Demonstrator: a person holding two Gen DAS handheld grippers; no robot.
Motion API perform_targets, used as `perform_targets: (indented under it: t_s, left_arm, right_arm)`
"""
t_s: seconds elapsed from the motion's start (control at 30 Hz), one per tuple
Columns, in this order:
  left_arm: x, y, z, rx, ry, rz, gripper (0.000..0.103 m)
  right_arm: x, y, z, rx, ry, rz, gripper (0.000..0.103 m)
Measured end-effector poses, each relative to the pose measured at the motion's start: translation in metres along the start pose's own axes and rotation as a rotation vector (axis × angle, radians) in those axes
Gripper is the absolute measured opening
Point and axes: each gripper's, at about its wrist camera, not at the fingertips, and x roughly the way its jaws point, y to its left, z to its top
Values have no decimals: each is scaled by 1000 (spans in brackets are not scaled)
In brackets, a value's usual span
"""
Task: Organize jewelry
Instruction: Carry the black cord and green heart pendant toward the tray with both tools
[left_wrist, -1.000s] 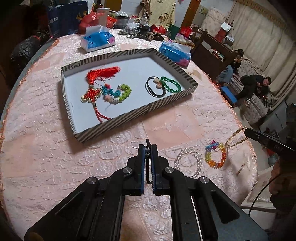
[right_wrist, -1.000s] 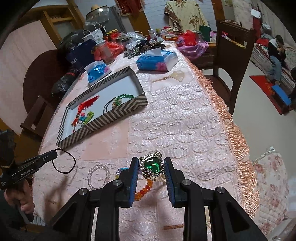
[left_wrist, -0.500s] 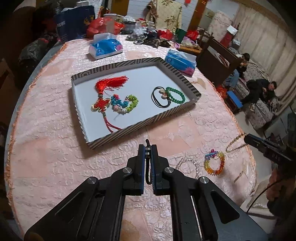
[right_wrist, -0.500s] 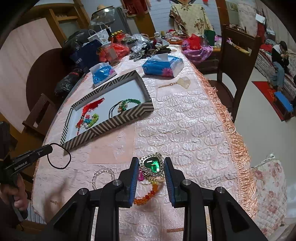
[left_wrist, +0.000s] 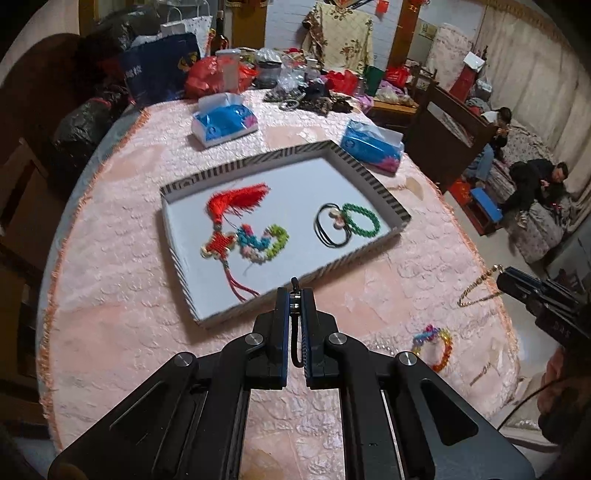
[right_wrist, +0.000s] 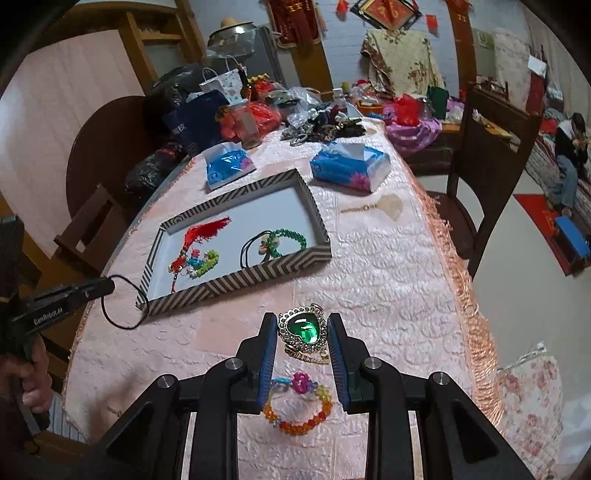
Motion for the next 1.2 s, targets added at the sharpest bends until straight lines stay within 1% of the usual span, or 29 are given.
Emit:
perform_targets:
  t_s: [0.27,0.57,1.2]
  left_arm:
    - [-6,-4,12,3,-25,28,5]
    - [-10,-9,22,6,-44,32,5]
    - [-8,-6,28,3,-43,38,5]
  right_arm:
    - [-1,10,14,-50,14,-35,26]
    - [-8,18,26,-95,-11,-25,26]
    - [0,27,31,-136,0,-16,26]
